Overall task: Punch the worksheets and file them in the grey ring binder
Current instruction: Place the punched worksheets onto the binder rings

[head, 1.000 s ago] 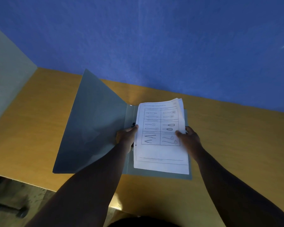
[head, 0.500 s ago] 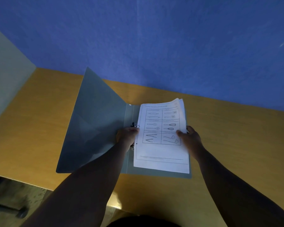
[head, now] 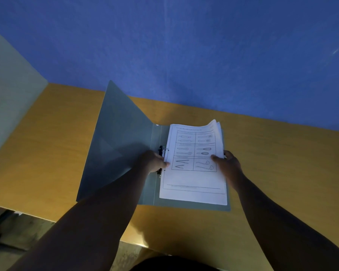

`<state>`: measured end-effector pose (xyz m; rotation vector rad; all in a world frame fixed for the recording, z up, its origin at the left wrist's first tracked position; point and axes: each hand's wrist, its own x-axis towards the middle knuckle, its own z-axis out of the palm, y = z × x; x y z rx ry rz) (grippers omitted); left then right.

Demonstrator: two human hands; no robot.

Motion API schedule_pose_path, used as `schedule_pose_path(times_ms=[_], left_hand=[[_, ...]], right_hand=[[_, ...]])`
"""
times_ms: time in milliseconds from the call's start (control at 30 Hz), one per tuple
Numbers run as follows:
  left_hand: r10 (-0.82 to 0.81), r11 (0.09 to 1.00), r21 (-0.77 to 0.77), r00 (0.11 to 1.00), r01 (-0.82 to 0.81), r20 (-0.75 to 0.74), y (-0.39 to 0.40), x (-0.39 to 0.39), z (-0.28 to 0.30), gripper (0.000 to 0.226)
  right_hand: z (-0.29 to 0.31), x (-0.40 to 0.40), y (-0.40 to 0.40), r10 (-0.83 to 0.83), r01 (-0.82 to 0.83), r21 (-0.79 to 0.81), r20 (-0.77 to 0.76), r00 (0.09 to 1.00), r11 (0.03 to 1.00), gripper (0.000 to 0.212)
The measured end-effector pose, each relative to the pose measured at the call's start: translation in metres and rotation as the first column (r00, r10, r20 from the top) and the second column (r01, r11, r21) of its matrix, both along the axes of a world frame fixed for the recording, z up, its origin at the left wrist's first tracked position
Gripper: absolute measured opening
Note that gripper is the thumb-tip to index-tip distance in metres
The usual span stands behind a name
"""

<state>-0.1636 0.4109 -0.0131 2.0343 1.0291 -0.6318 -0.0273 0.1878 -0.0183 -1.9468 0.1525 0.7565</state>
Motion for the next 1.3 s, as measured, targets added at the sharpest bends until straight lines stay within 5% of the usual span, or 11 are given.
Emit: schedule_pose_path(times_ms=[167,633,933,1300], left_hand=[[-0.131,0.991,0.019,0.989,0.132,-0.069,0.001,0.001,0.009,0.047],[-0.176,0.982,0.046,0.978,0.182,-0.11,-0.004,0.002,0.008,0.054],[-0.295,0.927,0.195,0.944,0.32,-0.146,-0.004,0.0,0.007,0.049],[-0.274,0.909,0.279,0.949,0.309,-0.158,-0.011,-0.005,-0.001,0.049]], right_hand=[[0.001,-0.002,0.0,-0.017,0.018,0.021,-0.026,1.0,1.0,0.035],[-0.006,-0.005,-0.006,-0.036,0.037,0.03,-0.033,0.999,0.999,0.039],[-0.002,-0.012,-0.007,-0.013,0.013,0.019,0.027,1.0,1.0,0.035],[0.001,-0.007,-0.005,0.026,-0.027,0.019,0.079,0.997,0.999,0.024]])
